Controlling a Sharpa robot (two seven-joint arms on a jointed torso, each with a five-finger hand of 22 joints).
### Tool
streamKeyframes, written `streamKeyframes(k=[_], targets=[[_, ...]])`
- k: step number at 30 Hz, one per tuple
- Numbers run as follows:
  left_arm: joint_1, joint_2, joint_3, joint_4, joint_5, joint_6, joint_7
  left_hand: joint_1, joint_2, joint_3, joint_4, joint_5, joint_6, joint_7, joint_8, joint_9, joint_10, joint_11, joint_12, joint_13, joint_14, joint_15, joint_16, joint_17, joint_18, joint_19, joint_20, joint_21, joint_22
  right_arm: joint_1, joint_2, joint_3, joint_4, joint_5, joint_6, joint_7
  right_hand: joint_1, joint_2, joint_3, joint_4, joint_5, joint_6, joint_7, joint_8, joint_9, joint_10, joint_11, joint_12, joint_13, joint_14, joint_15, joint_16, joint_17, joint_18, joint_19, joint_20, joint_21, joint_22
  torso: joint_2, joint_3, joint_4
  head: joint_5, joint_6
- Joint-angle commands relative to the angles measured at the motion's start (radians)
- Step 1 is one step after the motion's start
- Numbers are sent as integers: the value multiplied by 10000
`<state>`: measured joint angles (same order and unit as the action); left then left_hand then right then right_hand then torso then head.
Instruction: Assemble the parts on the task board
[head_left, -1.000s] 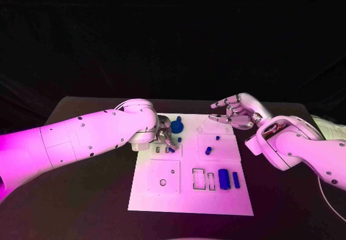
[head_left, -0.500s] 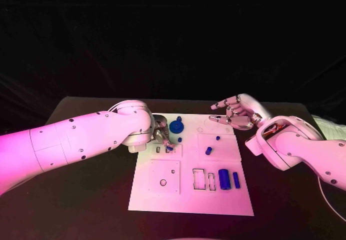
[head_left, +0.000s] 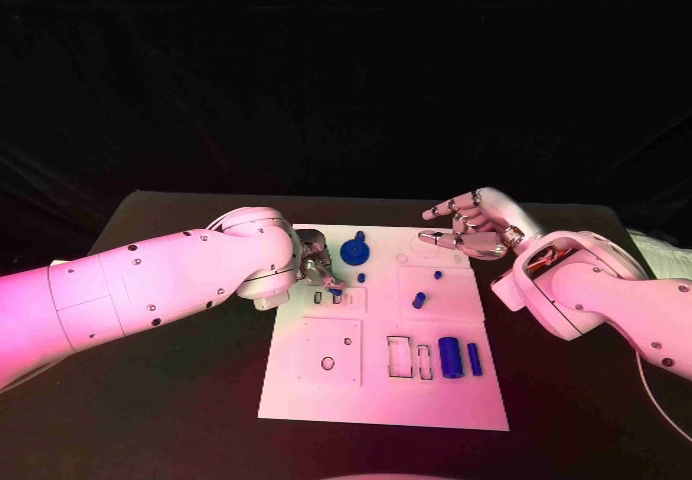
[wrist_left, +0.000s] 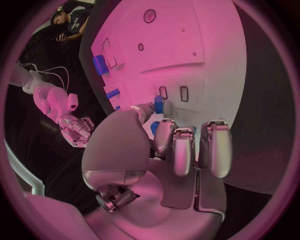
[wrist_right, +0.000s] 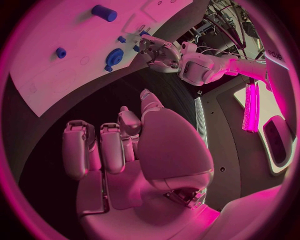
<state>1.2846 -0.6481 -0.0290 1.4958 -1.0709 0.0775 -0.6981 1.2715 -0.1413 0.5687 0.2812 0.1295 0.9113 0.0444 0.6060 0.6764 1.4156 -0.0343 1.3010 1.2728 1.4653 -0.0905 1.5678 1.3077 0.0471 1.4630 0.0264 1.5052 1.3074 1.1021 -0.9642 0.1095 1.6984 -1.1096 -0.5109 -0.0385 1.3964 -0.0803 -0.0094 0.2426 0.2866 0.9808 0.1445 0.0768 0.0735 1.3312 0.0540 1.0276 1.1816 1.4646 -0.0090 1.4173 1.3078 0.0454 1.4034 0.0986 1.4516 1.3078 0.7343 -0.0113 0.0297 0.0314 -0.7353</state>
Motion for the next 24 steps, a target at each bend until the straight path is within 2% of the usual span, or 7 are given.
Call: streamKeyframes(k=[1,10,24], targets=[[-65,23,-3,-33,-30,-182,-454,-95,12,1322,-1243,52,97,-60,38,28,66,10,18,-14,1055,34,30,2631,-199,433,-5,21,1571,-8,2,0,19,-121,177,-37,93,13,-28,-6,55,65,-8,-5,3,-69,15,-32,-8,489,-72,-41,6,102,-59,-25,-55,363,-7,-1,-4,3,-21],[-199,77,-42,-97,-103,112,-494,-136,-5,1369,-1280,31,84,-59,45,47,27,11,-44,-79,1055,34,30,2631,-193,418,-5,5,1547,-8,-13,-1,36,-122,208,-48,91,13,-33,-5,68,69,-9,-3,3,-67,16,-29,-7,489,-73,-43,6,99,-49,-25,-49,376,4,-3,-7,7,-47],[-237,18,-51,-37,-111,523,-520,-187,-69,1435,-1382,17,84,-67,70,86,6,6,-79,-118,1055,35,30,2631,-196,423,-5,10,1562,-8,6,-1,-17,-122,254,-46,83,12,-42,-1,84,77,-10,0,5,-66,15,-26,-7,490,-74,-43,9,101,-55,-26,-55,367,-2,2,1,44,-67]])
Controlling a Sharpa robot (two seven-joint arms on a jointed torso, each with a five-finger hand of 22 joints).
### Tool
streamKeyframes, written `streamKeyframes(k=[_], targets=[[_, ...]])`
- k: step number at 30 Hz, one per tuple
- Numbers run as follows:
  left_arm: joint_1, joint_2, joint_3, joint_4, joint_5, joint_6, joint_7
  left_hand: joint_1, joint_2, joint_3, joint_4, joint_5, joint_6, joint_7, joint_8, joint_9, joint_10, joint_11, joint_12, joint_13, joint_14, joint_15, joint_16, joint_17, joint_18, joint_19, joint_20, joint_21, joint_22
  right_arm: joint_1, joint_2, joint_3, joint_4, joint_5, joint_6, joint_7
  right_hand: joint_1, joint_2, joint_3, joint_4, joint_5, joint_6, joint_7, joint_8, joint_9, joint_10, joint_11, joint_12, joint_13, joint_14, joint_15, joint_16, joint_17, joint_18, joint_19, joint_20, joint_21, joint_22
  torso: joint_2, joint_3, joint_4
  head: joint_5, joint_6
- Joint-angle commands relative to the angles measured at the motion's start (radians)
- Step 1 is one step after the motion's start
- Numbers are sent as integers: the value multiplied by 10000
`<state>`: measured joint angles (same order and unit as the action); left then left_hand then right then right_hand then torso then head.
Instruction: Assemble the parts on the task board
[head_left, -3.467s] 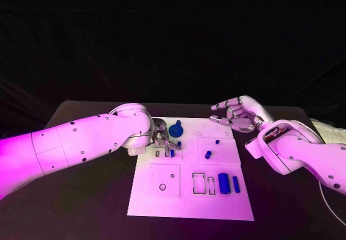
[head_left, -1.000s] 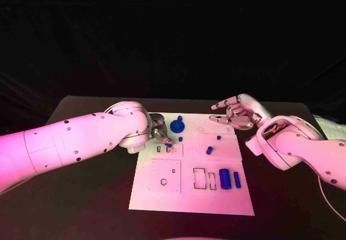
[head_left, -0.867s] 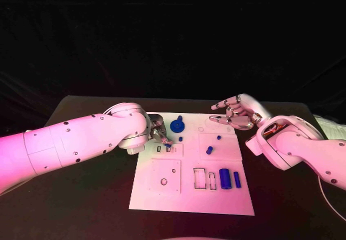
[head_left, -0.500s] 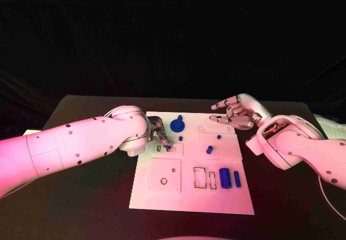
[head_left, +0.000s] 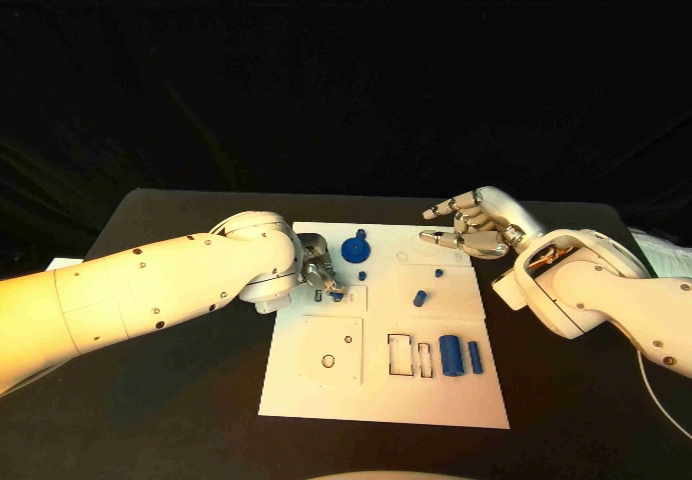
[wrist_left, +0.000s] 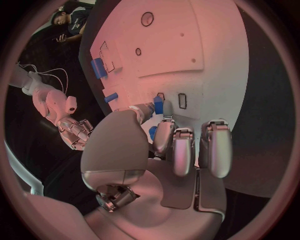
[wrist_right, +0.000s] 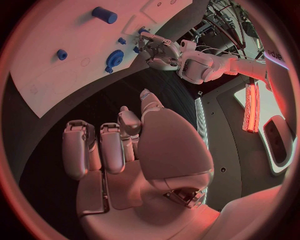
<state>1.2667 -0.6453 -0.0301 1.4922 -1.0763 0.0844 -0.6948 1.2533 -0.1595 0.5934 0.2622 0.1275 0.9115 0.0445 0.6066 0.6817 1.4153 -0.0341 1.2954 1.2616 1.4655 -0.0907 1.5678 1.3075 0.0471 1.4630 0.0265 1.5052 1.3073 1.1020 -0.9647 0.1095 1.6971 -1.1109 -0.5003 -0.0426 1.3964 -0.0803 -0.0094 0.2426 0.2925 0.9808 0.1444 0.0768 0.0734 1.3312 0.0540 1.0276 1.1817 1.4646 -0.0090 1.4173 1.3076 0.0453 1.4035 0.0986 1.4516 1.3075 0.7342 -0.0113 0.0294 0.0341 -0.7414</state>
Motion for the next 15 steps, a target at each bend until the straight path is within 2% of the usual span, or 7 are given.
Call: streamKeyframes(k=[1,15], targets=[[-59,-14,-40,-1,-57,480,-557,-18,91,1208,-1228,43,92,-74,78,46,12,0,-19,-1,1053,36,30,2633,-197,426,-6,13,1568,-7,10,0,-5,-109,150,-5,83,12,-42,-1,25,78,-10,0,5,-66,15,-26,-9,490,-73,-43,12,102,-56,-26,-55,369,-1,-1,4,16,-5],[-62,-40,-41,-42,-186,630,-589,-334,38,1318,-1333,89,218,-128,251,190,55,-39,25,39,1053,8,30,2633,-204,442,-25,26,1605,-7,-3,0,3,-109,191,-16,67,12,-57,7,38,88,-12,4,7,-63,14,-23,-10,490,-74,-50,4,102,-56,-27,-58,368,2,0,3,58,-25]])
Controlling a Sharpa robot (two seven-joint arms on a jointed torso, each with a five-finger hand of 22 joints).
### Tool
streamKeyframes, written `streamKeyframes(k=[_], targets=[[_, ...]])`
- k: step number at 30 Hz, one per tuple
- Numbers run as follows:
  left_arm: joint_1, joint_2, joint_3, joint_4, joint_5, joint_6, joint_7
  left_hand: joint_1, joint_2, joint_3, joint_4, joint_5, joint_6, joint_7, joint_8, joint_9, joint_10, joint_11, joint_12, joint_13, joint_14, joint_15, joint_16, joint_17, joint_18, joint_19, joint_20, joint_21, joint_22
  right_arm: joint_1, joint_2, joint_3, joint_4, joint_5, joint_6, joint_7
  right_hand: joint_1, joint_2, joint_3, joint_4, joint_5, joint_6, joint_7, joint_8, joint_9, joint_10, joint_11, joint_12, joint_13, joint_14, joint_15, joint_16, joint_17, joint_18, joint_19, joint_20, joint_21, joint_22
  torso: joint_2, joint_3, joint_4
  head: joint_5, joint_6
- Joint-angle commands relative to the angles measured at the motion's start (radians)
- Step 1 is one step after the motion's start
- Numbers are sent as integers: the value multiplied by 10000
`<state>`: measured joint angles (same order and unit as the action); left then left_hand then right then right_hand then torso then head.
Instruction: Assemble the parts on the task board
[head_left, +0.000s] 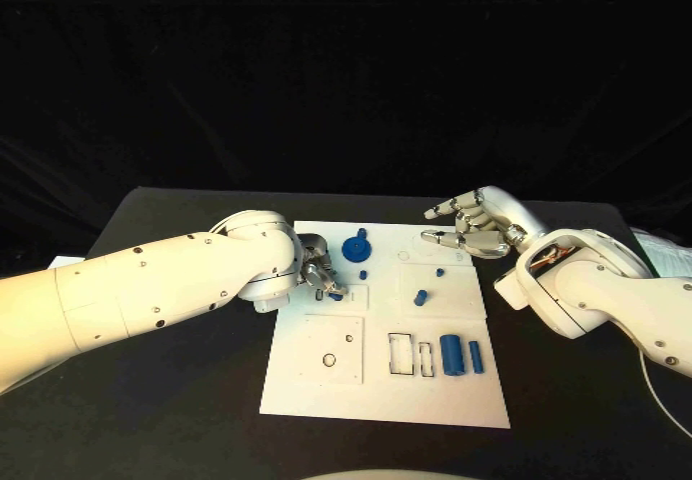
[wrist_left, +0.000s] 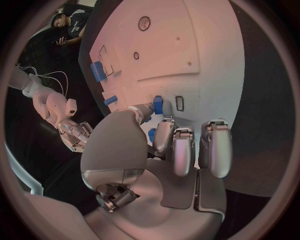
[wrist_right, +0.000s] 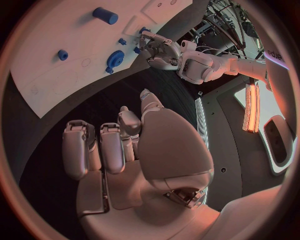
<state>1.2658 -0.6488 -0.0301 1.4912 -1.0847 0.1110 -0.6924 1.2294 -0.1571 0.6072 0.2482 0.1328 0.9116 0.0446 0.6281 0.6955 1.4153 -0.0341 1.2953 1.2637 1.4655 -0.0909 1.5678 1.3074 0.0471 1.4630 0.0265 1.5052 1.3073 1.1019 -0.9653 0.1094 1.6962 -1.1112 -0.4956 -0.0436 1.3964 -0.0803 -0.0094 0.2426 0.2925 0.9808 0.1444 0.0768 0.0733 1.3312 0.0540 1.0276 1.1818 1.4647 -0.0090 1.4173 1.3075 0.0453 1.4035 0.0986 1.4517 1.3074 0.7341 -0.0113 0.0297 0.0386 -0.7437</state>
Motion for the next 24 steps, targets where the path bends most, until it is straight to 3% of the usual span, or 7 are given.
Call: streamKeyframes(k=[1,12,24], targets=[[-53,-6,-41,-35,-105,370,-614,-105,15,1181,-1193,34,220,-130,41,56,57,-40,26,19,1053,9,30,2634,-205,445,-26,28,1610,-6,1,1,13,-106,147,-7,66,12,-59,8,39,89,-12,4,8,-64,14,-25,-12,489,-74,-52,2,101,-54,-27,-57,371,2,1,2,12,-5],[-54,54,-43,-49,-112,410,-613,-356,36,1200,-1183,39,282,-173,119,118,116,-74,106,99,1053,-16,30,2634,-224,491,-45,73,1689,-6,-14,1,31,-114,157,-19,66,12,-59,8,39,89,-12,4,8,-64,14,-25,-12,489,-74,-52,2,101,-54,-27,-57,371,3,6,-8,38,-11],[-51,196,-47,-109,-96,709,-613,-1347,-52,640,-917,-2,519,-278,157,129,222,-151,229,227,1053,-76,30,2634,-245,541,-102,116,1782,-5,-44,1,75,-119,159,-36,52,9,-75,14,43,99,-14,8,9,-69,12,-37,-24,489,-75,-56,-1,103,-60,-28,-63,362,-1,13,-8,33,-37]])
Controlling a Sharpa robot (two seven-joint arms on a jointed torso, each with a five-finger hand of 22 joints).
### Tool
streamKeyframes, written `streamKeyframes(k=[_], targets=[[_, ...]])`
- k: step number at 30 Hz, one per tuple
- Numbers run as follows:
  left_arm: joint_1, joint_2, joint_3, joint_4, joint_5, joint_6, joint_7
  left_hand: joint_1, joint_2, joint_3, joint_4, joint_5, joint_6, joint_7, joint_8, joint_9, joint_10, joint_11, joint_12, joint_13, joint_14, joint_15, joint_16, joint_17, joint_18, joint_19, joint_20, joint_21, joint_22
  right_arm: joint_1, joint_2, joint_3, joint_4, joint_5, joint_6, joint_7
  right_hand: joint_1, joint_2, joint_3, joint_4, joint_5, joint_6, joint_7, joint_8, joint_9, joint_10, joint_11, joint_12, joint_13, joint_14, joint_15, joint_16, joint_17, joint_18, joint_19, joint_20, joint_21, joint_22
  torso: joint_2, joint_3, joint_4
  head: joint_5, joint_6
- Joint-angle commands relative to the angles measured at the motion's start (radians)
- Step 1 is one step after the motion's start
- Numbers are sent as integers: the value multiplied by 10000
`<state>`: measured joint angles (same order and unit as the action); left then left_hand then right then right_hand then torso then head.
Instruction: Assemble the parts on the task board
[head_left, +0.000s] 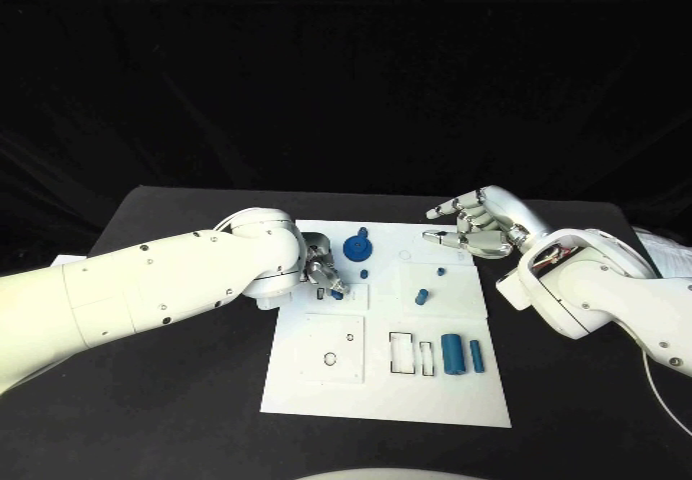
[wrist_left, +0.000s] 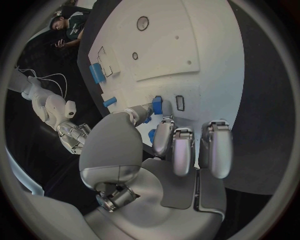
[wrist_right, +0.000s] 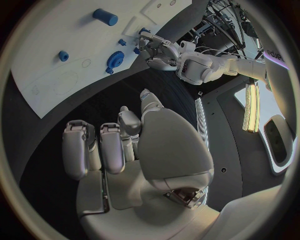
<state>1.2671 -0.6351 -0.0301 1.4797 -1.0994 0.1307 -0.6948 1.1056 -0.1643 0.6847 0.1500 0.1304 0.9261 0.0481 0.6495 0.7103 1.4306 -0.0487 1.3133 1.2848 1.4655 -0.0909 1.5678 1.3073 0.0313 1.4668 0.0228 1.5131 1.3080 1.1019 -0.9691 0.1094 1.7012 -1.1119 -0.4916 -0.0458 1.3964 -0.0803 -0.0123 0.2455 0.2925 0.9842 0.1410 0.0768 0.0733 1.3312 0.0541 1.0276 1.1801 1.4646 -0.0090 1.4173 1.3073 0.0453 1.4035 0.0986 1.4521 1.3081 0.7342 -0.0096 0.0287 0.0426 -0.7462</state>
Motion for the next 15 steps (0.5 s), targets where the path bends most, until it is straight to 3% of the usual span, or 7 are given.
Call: streamKeyframes(k=[1,15], targets=[[-64,66,-47,-10,31,534,-589,-169,34,-183,90,21,390,-318,-62,-25,75,-8,60,28,1053,-79,30,2635,-89,509,-67,41,1784,-5,-9,1,28,-112,117,-16,53,9,-46,-15,44,65,20,8,9,-69,12,-37,-7,489,-75,-57,0,103,-60,-28,-68,355,-2,-3,3,-6,-11],[-60,170,-48,-135,-67,687,-590,-676,215,-504,318,39,596,-366,-103,-108,226,-45,294,294,1053,-98,30,2635,-110,560,-85,86,1871,-3,-34,1,58,-115,112,-29,39,8,-57,-7,52,71,19,10,10,-71,11,-44,-14,487,-76,-66,-12,103,-59,-29,-69,355,1,-2,2,-19,-19]])
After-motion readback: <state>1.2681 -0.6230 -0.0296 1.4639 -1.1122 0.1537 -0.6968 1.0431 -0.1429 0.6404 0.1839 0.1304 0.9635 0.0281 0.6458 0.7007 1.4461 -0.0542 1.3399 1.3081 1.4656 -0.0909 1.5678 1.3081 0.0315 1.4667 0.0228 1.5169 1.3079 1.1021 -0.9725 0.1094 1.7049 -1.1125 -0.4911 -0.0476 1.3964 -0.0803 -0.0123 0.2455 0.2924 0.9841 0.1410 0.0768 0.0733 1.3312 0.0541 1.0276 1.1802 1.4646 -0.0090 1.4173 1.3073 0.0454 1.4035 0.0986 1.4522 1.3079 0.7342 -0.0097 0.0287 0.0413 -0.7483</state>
